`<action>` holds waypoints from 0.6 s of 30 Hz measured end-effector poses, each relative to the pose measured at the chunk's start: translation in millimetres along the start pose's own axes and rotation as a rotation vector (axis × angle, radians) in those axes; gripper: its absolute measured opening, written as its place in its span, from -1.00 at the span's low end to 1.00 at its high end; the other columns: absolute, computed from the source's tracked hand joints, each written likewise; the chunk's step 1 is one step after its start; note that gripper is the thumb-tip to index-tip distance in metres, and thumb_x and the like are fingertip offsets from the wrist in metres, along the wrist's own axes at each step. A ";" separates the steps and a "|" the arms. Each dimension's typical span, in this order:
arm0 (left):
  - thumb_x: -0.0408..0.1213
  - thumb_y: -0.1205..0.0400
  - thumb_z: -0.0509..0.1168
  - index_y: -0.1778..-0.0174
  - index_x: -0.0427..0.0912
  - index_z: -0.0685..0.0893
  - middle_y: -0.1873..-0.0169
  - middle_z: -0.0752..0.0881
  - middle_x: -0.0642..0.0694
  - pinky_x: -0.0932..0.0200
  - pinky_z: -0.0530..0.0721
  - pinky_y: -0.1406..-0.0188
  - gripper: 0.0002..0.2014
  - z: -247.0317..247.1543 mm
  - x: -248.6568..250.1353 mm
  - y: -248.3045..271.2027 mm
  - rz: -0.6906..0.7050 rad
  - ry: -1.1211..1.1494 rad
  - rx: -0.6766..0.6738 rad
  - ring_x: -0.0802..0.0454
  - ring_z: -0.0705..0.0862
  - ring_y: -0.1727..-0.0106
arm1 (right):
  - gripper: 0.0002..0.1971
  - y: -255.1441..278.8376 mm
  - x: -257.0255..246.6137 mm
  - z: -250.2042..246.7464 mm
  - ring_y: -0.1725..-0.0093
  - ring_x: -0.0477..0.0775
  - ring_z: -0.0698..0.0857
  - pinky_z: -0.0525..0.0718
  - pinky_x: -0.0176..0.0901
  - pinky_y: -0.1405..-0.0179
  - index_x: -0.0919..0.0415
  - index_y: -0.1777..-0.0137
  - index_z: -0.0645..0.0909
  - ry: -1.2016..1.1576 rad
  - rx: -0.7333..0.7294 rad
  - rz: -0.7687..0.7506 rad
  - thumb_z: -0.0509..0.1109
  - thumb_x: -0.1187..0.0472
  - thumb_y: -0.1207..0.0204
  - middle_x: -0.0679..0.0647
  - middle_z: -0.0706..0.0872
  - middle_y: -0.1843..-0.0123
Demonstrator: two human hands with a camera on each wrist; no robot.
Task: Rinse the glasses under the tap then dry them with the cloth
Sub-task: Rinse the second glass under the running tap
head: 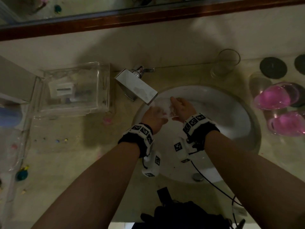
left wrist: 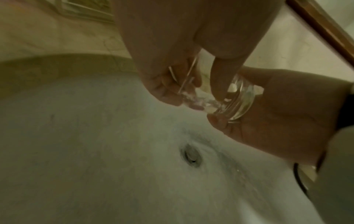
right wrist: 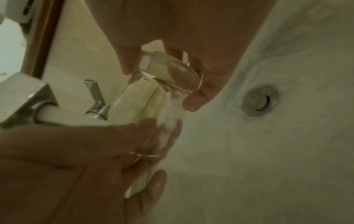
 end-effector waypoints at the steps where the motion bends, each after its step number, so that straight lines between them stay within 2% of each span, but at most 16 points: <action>1: -0.32 -0.54 0.45 -0.27 -0.29 0.64 -0.19 0.65 -0.17 0.10 0.55 -0.21 -0.63 0.0 -2.6 -1.9 -0.002 -0.036 0.014 -0.13 0.63 -0.21 | -0.44 0.1 -2.7 0.8 -0.04 0.10 0.69 0.74 -0.07 0.19 0.16 -0.45 0.44 0.032 0.000 -0.025 0.35 -0.13 -0.54 0.13 0.62 -0.26; 2: -0.31 -0.51 0.48 -0.24 -0.29 0.67 -0.19 0.67 -0.20 0.03 0.60 -0.23 -0.62 0.3 -4.9 -2.3 -0.006 -0.063 0.025 -0.18 0.66 -0.21 | -0.43 -0.9 -4.5 0.5 0.01 0.07 0.69 0.74 -0.06 0.18 0.15 -0.46 0.43 0.065 0.008 -0.053 0.35 -0.12 -0.54 0.14 0.62 -0.25; 5: -0.37 -0.51 0.48 -0.24 -0.39 0.67 -0.23 0.68 -0.29 -0.05 0.63 -0.27 -0.61 3.3 -7.5 -1.2 -0.015 -0.060 0.018 -0.24 0.66 -0.25 | -0.43 -0.6 -9.3 -1.7 0.15 -0.05 0.66 0.76 0.06 -0.01 0.16 -0.50 0.41 0.114 0.043 -0.111 0.36 -0.08 -0.55 0.10 0.62 -0.14; 8: -0.32 -0.59 0.43 -0.40 -0.35 0.57 -0.41 0.58 -0.26 -0.02 0.50 -0.42 -0.54 3.0 -11.1 -1.5 -0.043 -0.024 0.011 -0.21 0.56 -0.41 | -0.43 -2.8 -9.4 -4.9 0.21 -0.12 0.62 0.73 0.03 -0.02 0.19 -0.53 0.38 0.100 0.049 -0.127 0.36 -0.01 -0.58 0.02 0.62 -0.01; 9: -0.28 -0.62 0.40 -0.42 -0.33 0.56 -0.43 0.56 -0.25 0.04 0.49 -0.42 -0.55 3.4 -12.4 -1.6 -0.053 -0.024 0.004 -0.20 0.54 -0.42 | -0.43 -1.9 -10.8 -5.7 0.19 -0.11 0.63 0.71 0.00 -0.01 0.19 -0.53 0.37 0.102 0.050 -0.134 0.36 -0.01 -0.58 0.03 0.62 -0.06; 11: -0.25 -0.65 0.36 -0.40 -0.31 0.57 -0.42 0.58 -0.22 0.17 0.47 -0.30 -0.59 1.9 -13.4 -2.0 -0.061 -0.014 0.012 -0.16 0.55 -0.41 | -0.39 -2.3 -12.2 -7.3 0.00 0.03 0.68 0.69 0.04 -0.11 0.14 -0.54 0.38 0.130 0.065 -0.146 0.38 -0.06 -0.54 0.10 0.61 -0.26; 13: -0.24 -0.65 0.37 -0.34 -0.29 0.62 -0.37 0.63 -0.19 0.22 0.48 -0.23 -0.63 -2.0 -12.7 -1.5 -0.058 0.012 0.035 -0.13 0.59 -0.36 | -0.38 -3.2 -12.0 -8.0 -0.17 0.13 0.66 0.69 0.09 -0.16 0.09 -0.52 0.39 0.153 0.067 -0.154 0.38 -0.13 -0.51 0.09 0.59 -0.32; 14: -0.23 -0.64 0.38 -0.30 -0.27 0.65 -0.32 0.66 -0.18 0.29 0.48 -0.13 -0.66 -4.3 -11.1 -0.1 -0.043 0.018 0.052 -0.11 0.61 -0.31 | -0.40 -2.2 -12.7 -8.7 -0.15 0.12 0.66 0.72 0.02 -0.05 0.09 -0.51 0.41 0.151 0.064 -0.143 0.36 -0.14 -0.53 0.07 0.60 -0.28; 16: -0.21 -0.63 0.39 -0.22 -0.26 0.70 -0.21 0.71 -0.15 0.51 0.40 0.16 -0.71 -7.2 -4.6 3.8 0.007 0.020 0.063 0.01 0.63 -0.15 | -0.47 -2.3 -12.7 -6.9 0.02 0.10 0.68 0.69 -0.12 0.21 0.15 -0.42 0.51 0.112 0.021 -0.080 0.26 -0.18 -0.58 0.12 0.68 -0.10; 17: -0.22 -0.64 0.38 -0.19 -0.27 0.72 -0.19 0.71 -0.15 0.56 0.36 0.25 -0.73 -7.7 -0.1 6.4 0.039 0.024 0.059 0.06 0.61 -0.10 | -0.50 -4.8 -10.1 -6.7 0.12 0.10 0.68 0.68 -0.12 0.22 0.18 -0.31 0.57 0.051 0.003 -0.041 0.21 -0.19 -0.60 0.14 0.71 0.04; 18: -0.23 -0.65 0.37 -0.17 -0.28 0.73 -0.20 0.71 -0.15 0.57 0.33 0.23 -0.75 -8.2 4.8 9.1 0.070 0.017 0.055 0.06 0.60 -0.12 | -0.53 -3.9 -7.6 -4.8 0.19 0.10 0.66 0.67 -0.07 0.17 0.20 -0.17 0.62 -0.023 -0.015 0.024 0.19 -0.19 -0.62 0.13 0.69 0.15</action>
Point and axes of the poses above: each hand's wrist, its own y-axis away from the middle knuckle, its own z-axis out of the palm, x = y × z, the point moved 8 cm from there along -y, towards the middle knuckle
